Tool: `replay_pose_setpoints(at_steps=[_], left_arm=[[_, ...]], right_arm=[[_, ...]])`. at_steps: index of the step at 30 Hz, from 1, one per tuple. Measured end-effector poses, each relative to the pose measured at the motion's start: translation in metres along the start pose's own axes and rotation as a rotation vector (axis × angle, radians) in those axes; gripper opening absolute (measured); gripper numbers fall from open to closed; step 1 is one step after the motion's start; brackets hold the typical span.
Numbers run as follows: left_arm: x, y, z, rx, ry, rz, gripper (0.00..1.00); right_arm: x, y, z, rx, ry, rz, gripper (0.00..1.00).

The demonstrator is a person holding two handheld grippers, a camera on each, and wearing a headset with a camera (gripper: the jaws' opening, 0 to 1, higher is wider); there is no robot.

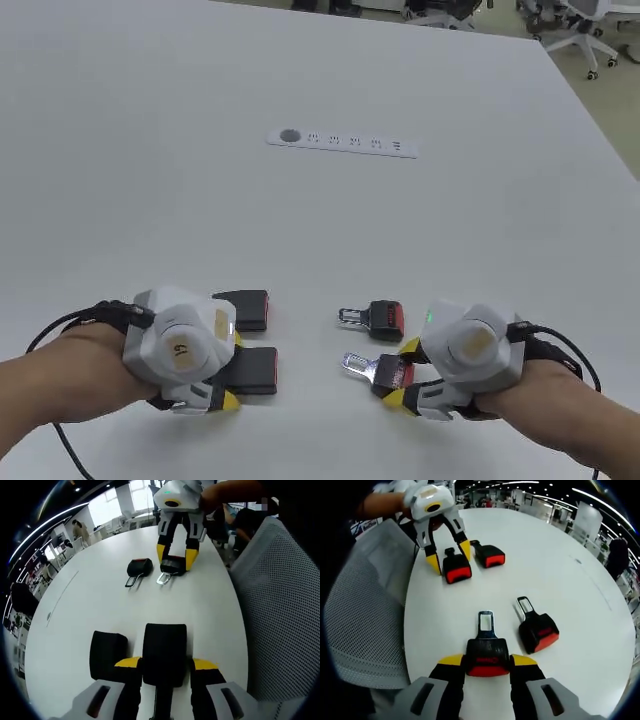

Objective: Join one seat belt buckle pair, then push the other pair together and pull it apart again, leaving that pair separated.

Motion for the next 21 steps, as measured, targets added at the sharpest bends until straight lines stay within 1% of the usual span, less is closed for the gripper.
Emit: replay_pose_setpoints(at_steps=[1, 3, 6, 9, 12, 16, 21], left_arm=[[0.0004, 0.0001, -0.0007, 0.001, -0.001, 0.002, 0.38], [0.0, 0.0007, -0.003, 0.02, 0.0, 0.006, 0.37], [-0.0012, -0.001, -0.0026, 0.019, 0.013, 0.006, 0.36], [-0.0019, -0.0016, -0.0023, 0.013, 0.021, 0.005, 0.36], [-0.002, -0.0009, -0.0025, 0.007, 0.027, 0.009, 0.36], [-0.0028, -0.0003, -0.0025, -0.008, 0.032, 0.016, 0.35], [-0.0029, -0.003, -0.0014, -0.051, 0.042, 0.002, 0.34]], right_arm=[[-0.0005, 0.0001, 0.0001, 0.002, -0.001, -0.003, 0.33], [-0.0014, -0.0004, -0.0003, 0.03, -0.007, -0.007, 0.33], [-0.0023, -0.0014, -0.0006, 0.054, -0.008, -0.022, 0.33], [-0.0037, -0.0021, -0.001, 0.065, -0.011, -0.03, 0.33], [-0.0049, -0.0033, 0.0005, 0.06, -0.016, -0.026, 0.33], [-0.0062, -0.0033, 0.0017, 0.075, -0.034, -0.02, 0.33], [-0.0071, -0.0039, 0.0027, 0.086, -0.057, -0.024, 0.33]])
Point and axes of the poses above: the centre of the closed fingertips' face, and the gripper's own axes: x roughly backward along the fingers, z roughly to its right, y roughly out of its underside, the point moved 8 cm from there along x, roughly backward along the fingers, and after that the axes turned 2 degrees about -x, right-handed, at the moved point
